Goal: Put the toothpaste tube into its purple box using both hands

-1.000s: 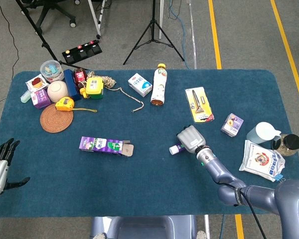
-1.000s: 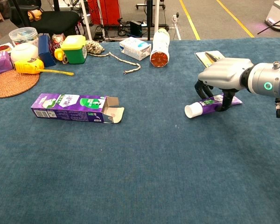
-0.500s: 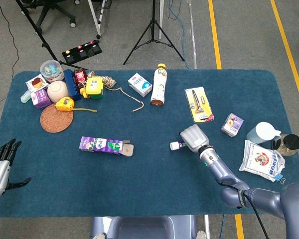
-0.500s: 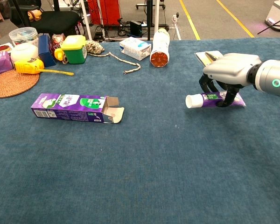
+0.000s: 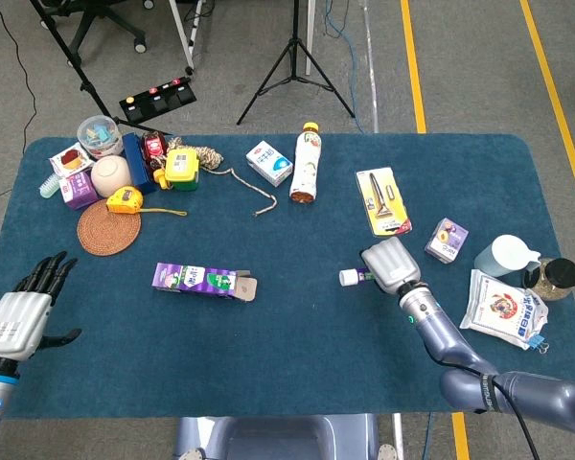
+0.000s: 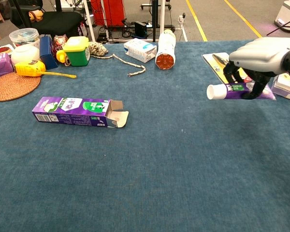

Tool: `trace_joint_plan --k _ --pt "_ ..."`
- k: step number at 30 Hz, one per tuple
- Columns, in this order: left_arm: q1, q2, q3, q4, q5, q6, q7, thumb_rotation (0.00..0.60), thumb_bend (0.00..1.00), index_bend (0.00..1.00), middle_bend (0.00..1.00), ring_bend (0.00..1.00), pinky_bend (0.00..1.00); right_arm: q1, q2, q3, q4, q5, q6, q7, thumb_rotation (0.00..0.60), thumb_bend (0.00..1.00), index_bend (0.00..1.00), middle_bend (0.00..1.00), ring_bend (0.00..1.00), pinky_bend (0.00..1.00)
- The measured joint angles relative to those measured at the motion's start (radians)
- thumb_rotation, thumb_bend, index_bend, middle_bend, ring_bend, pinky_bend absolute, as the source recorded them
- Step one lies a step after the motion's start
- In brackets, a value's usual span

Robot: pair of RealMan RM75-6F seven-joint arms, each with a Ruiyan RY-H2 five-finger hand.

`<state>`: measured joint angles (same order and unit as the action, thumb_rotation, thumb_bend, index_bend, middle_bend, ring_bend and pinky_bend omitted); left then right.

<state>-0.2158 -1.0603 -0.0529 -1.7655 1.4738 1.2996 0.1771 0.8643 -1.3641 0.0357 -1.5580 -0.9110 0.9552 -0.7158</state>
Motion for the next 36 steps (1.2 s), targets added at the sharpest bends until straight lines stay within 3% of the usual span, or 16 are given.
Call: trace_joint_plan --k 10,15,21,36 --pt "-0.206 -0.095 -0.036 0.18 0.112 -0.173 -0.072 0.6 0.06 0.0 0.0 0.0 0.22 0.037 0.101 -0.003 -0.311 0.326 0.219 -0.397 0.6 0.55 0.56 0.67 0.66 0.62" --pt "-0.264 -0.14 -0.035 0.22 0.12 -0.242 -0.095 0.6 0.06 0.0 0.0 0.0 0.22 0.075 0.125 0.001 -0.407 0.48 0.335 -0.524 0.6 0.57 0.56 0.67 0.67 0.64" --pt "-0.311 -0.194 -0.023 0.252 0.113 -0.296 -0.093 0.6 0.06 0.0 0.0 0.0 0.22 0.107 0.132 0.009 -0.447 0.56 0.392 -0.577 0.6 0.58 0.56 0.67 0.67 0.64" --pt "-0.41 -0.316 -0.035 0.348 0.014 -0.422 0.004 0.6 0.06 0.0 0.0 0.0 0.22 0.1 0.147 -0.022 -0.42 0.576 0.376 -0.553 0.6 0.58 0.56 0.67 0.67 0.64"
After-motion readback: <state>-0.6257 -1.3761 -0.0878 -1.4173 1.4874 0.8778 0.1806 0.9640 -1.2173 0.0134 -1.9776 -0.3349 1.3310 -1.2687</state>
